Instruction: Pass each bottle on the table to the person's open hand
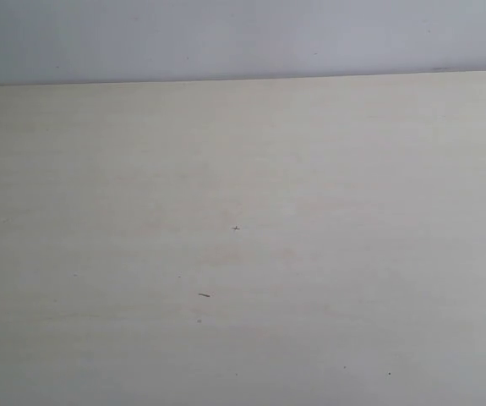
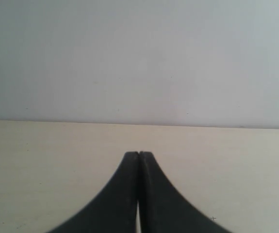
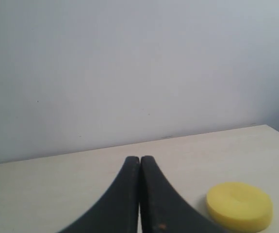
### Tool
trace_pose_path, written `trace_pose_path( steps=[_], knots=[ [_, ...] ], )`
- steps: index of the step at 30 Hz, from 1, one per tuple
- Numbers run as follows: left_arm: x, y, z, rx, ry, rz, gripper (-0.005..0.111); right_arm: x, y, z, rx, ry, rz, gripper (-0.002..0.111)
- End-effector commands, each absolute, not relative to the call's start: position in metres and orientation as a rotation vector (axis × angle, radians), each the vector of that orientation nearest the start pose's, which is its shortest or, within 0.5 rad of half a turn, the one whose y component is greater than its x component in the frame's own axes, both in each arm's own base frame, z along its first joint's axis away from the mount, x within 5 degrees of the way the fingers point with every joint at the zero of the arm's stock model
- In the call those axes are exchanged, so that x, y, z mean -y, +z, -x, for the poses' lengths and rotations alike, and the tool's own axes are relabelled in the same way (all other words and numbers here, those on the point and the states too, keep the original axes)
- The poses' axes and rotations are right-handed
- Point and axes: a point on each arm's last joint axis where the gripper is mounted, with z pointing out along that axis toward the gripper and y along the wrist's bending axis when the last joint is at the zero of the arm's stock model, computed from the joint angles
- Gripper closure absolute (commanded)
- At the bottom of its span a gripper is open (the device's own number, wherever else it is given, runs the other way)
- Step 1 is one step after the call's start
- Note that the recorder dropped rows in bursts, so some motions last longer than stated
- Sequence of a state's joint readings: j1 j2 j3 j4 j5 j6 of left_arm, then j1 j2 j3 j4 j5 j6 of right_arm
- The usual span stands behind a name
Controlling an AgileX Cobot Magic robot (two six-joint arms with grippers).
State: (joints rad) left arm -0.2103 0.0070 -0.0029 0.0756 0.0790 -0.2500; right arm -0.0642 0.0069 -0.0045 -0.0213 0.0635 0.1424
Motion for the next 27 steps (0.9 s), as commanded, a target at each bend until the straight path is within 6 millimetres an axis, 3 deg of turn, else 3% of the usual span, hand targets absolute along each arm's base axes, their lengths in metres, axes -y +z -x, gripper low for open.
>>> trace_pose_path(
  steps=[1, 27],
  knots=[
    [0.0111, 0.2059, -0.0554, -1.571, -0.297, -0.02, 0.107, 0.004, 0.2072, -0.0563, -1.542, 0.044, -0.153, 0.108],
    [0.0111, 0.2059, -0.0554, -1.571, -0.297, -0.02, 0.107, 0.004, 0.2072, -0.0563, -1.542, 0.05, -0.157, 0.108]
  ],
)
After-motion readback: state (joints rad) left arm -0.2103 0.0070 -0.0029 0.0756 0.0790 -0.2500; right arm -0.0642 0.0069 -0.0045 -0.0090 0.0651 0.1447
